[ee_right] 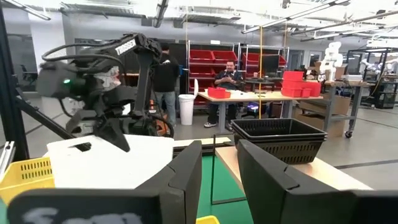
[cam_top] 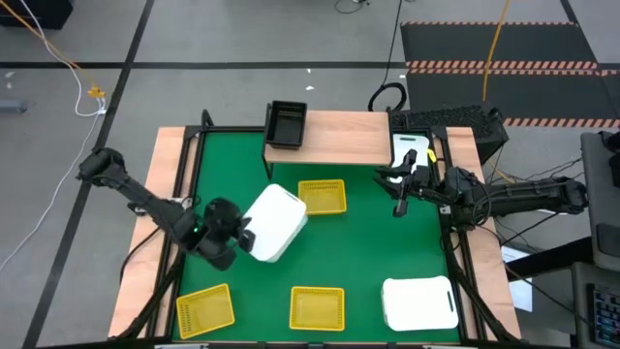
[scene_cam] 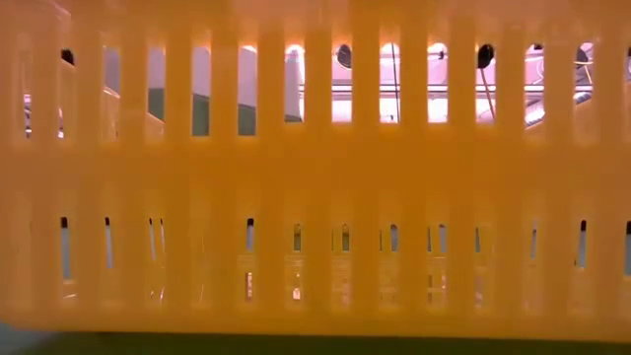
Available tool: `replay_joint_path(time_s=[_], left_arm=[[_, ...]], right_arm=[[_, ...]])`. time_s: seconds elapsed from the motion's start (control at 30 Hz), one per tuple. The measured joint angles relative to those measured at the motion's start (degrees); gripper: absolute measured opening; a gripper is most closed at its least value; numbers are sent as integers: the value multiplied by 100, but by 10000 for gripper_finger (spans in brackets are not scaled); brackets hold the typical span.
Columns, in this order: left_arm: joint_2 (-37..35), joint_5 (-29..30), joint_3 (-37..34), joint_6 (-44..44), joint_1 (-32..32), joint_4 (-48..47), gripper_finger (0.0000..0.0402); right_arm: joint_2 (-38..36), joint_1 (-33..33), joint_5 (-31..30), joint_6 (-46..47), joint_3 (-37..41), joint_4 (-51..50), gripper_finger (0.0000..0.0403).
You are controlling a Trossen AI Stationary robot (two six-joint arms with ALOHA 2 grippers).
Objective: Stack baskets on shelf by color
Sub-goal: Move the middle white bin to the middle left of the table
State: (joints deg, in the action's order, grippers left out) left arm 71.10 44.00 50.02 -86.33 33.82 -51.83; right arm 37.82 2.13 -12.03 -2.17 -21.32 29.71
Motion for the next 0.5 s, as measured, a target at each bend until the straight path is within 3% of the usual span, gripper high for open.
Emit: replay_joint_path(time_s=[0.1,0.2,0.33,0.5], left_arm=[[175,-46,0,-1141,390,-573,5],[503,-523,0,-2024,566,-1044,3],[949,-1355,-3,-2874,750,-1566,6],[1457,-1564,-4,-3827,953,-1838,3]], right_arm=[[2,0,-2,4,0,4,100],[2,0,-4,92,0,7,100],[2,0,-4,191,0,42,100],[1,0,2,203,0,144,100]])
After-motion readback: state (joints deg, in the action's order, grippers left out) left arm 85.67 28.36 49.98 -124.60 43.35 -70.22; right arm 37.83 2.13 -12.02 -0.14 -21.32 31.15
